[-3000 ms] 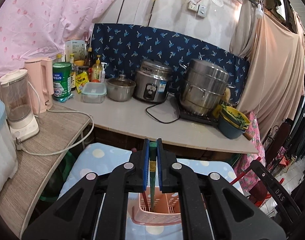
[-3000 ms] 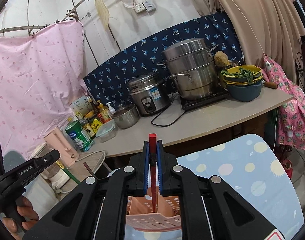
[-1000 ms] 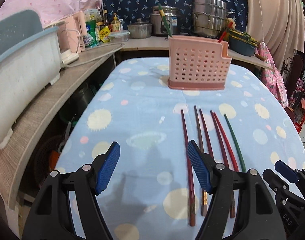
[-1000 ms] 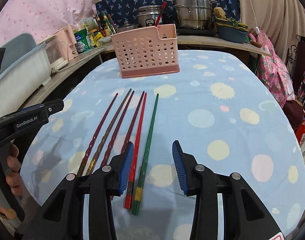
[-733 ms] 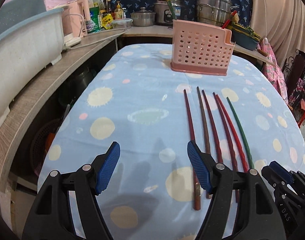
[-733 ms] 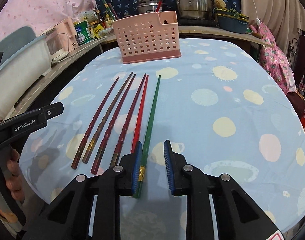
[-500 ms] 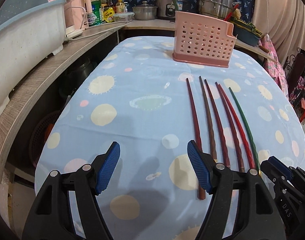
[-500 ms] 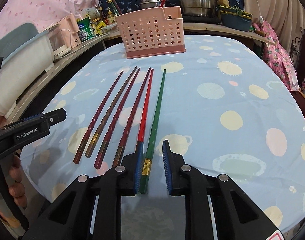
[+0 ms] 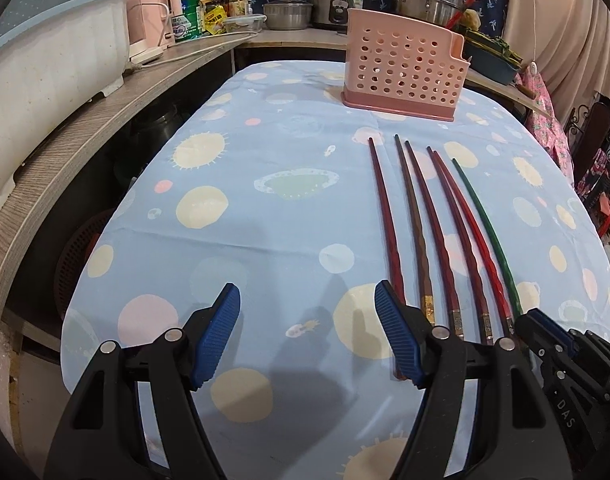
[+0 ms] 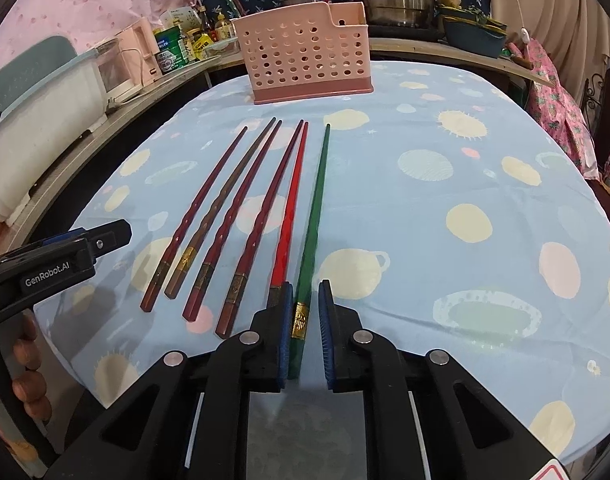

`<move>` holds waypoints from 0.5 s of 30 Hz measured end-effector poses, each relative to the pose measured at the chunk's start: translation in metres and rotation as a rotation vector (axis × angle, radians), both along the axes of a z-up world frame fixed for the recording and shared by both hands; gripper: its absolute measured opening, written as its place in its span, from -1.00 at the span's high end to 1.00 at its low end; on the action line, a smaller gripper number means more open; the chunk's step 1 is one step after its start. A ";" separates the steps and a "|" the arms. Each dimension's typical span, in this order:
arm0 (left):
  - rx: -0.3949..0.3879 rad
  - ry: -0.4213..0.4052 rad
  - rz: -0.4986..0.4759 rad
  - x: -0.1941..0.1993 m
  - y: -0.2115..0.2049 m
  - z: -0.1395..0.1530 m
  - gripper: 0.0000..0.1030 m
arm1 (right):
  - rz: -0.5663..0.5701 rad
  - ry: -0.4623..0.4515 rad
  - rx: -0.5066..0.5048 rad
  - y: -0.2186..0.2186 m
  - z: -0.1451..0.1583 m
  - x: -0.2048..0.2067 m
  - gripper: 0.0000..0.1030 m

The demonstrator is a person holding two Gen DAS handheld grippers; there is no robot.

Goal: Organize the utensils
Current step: 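Grasp a green chopstick with the right gripper while the left gripper grasps a dark red chopstick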

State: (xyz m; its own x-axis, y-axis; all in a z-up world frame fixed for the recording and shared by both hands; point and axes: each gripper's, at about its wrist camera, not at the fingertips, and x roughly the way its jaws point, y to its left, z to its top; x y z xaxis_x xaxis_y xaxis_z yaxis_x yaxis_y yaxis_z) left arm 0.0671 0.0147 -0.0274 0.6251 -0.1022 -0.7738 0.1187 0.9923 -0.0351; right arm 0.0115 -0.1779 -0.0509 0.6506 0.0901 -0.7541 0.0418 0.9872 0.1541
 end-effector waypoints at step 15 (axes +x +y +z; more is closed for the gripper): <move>-0.011 0.027 -0.052 -0.011 -0.016 -0.007 -0.29 | -0.045 -0.008 -0.001 -0.018 -0.002 -0.009 0.86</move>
